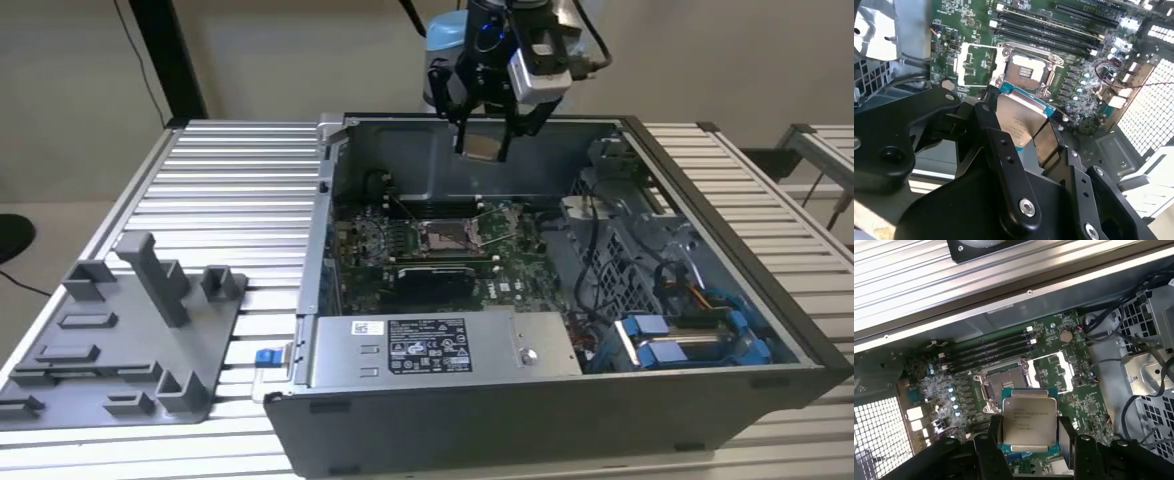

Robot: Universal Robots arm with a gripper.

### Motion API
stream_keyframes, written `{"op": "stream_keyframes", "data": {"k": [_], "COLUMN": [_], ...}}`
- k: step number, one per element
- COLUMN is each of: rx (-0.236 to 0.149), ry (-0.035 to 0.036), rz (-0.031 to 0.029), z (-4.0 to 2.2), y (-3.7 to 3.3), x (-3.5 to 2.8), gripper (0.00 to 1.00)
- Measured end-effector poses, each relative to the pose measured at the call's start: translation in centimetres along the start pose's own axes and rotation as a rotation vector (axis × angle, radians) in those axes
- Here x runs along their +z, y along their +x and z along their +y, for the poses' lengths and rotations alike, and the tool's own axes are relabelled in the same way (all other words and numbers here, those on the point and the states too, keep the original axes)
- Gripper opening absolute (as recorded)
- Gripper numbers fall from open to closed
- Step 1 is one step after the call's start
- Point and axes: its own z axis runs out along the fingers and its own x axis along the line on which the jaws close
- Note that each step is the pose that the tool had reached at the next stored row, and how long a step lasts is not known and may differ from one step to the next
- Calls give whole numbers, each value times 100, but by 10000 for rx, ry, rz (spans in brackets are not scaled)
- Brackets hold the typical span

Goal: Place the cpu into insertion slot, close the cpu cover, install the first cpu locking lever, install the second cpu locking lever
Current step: 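Place the cpu into insertion slot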

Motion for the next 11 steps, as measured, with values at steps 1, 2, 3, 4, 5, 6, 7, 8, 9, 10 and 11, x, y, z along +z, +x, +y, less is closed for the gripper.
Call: {"op": "stream_keyframes", "data": {"k": [1, 2, 3, 4, 5, 6, 7, 8, 9, 10, 11], "rx": [102, 208, 307, 412, 511, 618, 721, 826, 929, 1041, 1146], "ry": [-1, -3, -4, -6, -7, -9, -11, -12, -13, -15, -15], "rz": [-7, -15, -23, -31, -39, -48, -58, -67, -75, -85, -94], "z": [-1, -2, -4, -5, -6, -8, -9, -10, -12, -14, -16], "y": [2, 3, 5, 7, 9, 11, 13, 15, 18, 20, 23], "x": [6, 12, 18, 26, 32, 40, 49, 58, 67, 77, 87], "gripper": [0, 0, 0, 0, 0, 0, 0, 0, 0, 0, 0]}}
